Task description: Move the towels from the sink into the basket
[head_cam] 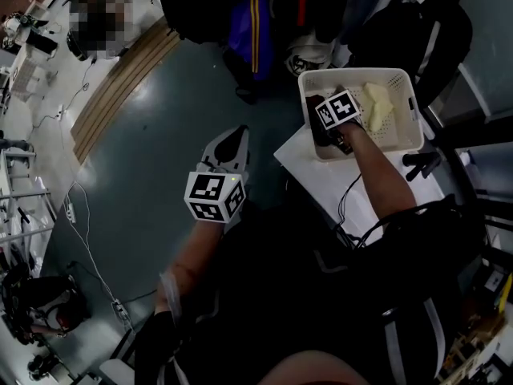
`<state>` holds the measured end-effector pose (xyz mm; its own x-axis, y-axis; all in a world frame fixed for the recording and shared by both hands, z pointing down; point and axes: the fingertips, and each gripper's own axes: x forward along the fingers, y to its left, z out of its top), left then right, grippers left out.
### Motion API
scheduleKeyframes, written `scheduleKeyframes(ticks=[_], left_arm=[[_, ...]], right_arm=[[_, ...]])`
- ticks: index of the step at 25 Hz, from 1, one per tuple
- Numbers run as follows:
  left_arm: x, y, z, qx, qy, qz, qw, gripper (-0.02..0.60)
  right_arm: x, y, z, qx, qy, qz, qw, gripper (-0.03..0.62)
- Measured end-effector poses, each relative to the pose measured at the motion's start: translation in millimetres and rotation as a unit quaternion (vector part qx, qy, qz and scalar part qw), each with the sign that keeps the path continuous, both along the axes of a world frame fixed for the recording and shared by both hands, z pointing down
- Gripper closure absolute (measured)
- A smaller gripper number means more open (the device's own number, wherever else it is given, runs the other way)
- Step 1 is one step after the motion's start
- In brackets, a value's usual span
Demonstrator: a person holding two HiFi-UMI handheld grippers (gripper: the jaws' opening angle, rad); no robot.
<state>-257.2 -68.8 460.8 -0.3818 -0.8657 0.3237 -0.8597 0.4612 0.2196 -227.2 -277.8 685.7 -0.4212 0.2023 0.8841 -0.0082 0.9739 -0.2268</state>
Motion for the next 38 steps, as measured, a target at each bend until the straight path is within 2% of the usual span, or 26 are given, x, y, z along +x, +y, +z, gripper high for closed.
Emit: scheduleKeyframes(ticks=[3,7,10,15,20,23,26,30,33,38], left_arm=[[1,5,0,0.0,-0.004,0.0,1.0,0.578],[3,13,-3,0.009,-0.002,0.007,0.9999,0.578],[6,15,-9,0.023,-0.001,0.025,0.9994,0.578],[12,20,-16,0.045,-0.006,0.057,0.9973,0.578],[25,15,-21,0.065,0.004,0.117,0.991,0.578],[39,5,-26,0.081,0.008,0.164,0.9831,0.578],[57,-6,-31,0.096,0.01,0.22,0.9707,0.578],[80,-5,-32,0.102,0.013,0.272,0.9567,0.578],[102,-5,-33,0.1,0.014,0.318,0.9428,0.578],[137,-3,-41,0.102,0.004,0.364,0.9257,0.578]], right_arm=[[4,0,-8,0.011,-0.001,-0.007,1.0,0.391],[6,1,-40,0.023,-0.028,-0.006,0.999,0.39],[3,-1,-76,0.046,-0.07,0.013,0.996,0.391],[3,6,-146,0.08,-0.165,0.052,0.982,0.431],[32,26,-200,0.121,-0.229,0.07,0.963,0.473],[60,35,-223,0.129,-0.264,0.118,0.949,0.505],[95,41,-240,0.148,-0.284,0.178,0.93,0.544],[134,60,-254,0.16,-0.307,0.226,0.911,0.576],[171,74,-265,0.176,-0.321,0.264,0.892,0.585],[226,92,-273,0.206,-0.33,0.318,0.865,0.585]])
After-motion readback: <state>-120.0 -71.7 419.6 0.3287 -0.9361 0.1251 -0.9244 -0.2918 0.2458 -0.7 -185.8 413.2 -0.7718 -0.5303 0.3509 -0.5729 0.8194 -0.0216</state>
